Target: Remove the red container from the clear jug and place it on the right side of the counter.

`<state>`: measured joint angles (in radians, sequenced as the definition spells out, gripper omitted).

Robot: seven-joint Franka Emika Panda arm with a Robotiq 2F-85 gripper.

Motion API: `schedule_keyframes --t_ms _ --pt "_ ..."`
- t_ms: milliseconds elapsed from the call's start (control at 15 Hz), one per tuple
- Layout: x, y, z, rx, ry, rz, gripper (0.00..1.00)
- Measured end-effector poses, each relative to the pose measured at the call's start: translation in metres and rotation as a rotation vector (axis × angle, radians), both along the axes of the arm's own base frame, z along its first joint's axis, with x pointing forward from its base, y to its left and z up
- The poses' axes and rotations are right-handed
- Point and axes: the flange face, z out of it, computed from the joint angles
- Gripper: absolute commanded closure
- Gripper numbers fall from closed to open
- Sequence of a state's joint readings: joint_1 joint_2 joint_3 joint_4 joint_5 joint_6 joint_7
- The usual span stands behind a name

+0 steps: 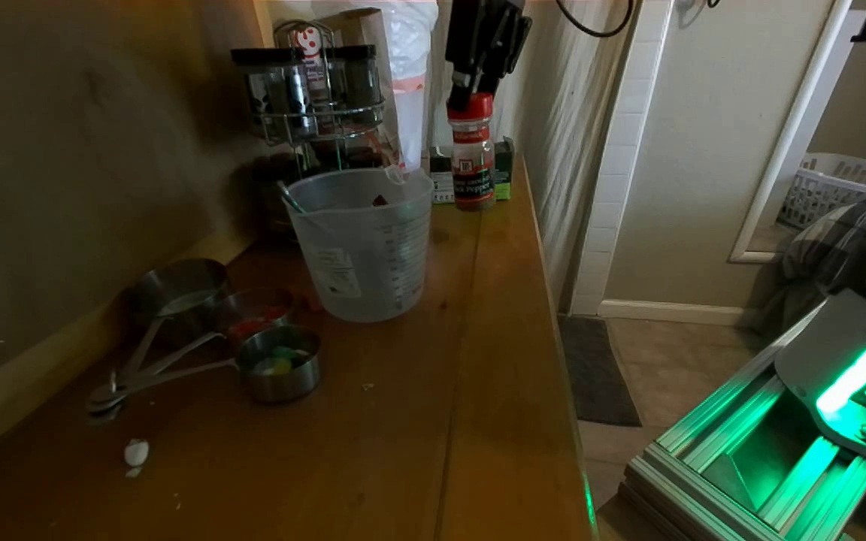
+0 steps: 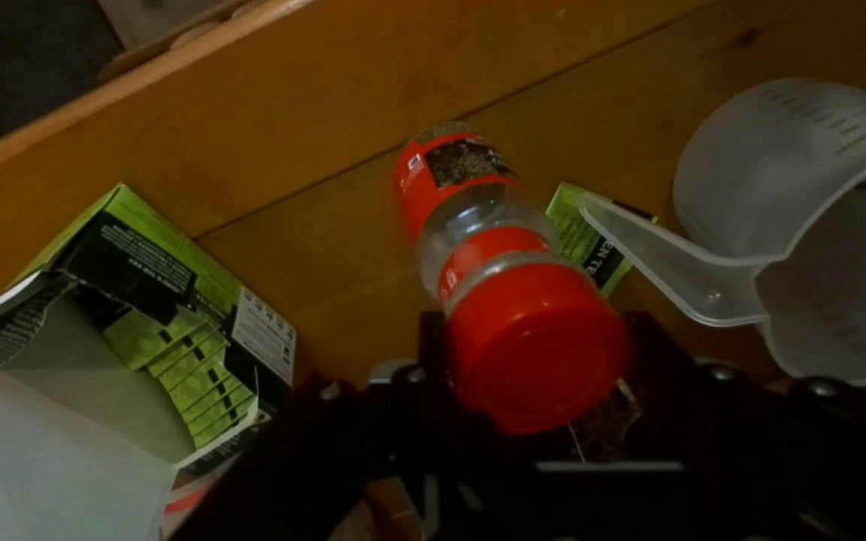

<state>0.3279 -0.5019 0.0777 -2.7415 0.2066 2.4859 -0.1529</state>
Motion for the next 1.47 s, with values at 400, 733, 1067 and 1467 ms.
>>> schedule_keyframes --t_ms 400,733,1067,1467 --pt "0.033 -0.017 -0.008 0.123 0.013 -0.12 0.65" --pt "0.046 -0.019 -0.019 0.119 -0.024 -0.157 0.65" --pt "0.053 -0.018 -0.032 0.111 -0.041 -0.184 0.65" --pt "0.058 -0.02 -0.043 0.106 -0.023 -0.225 0.0"
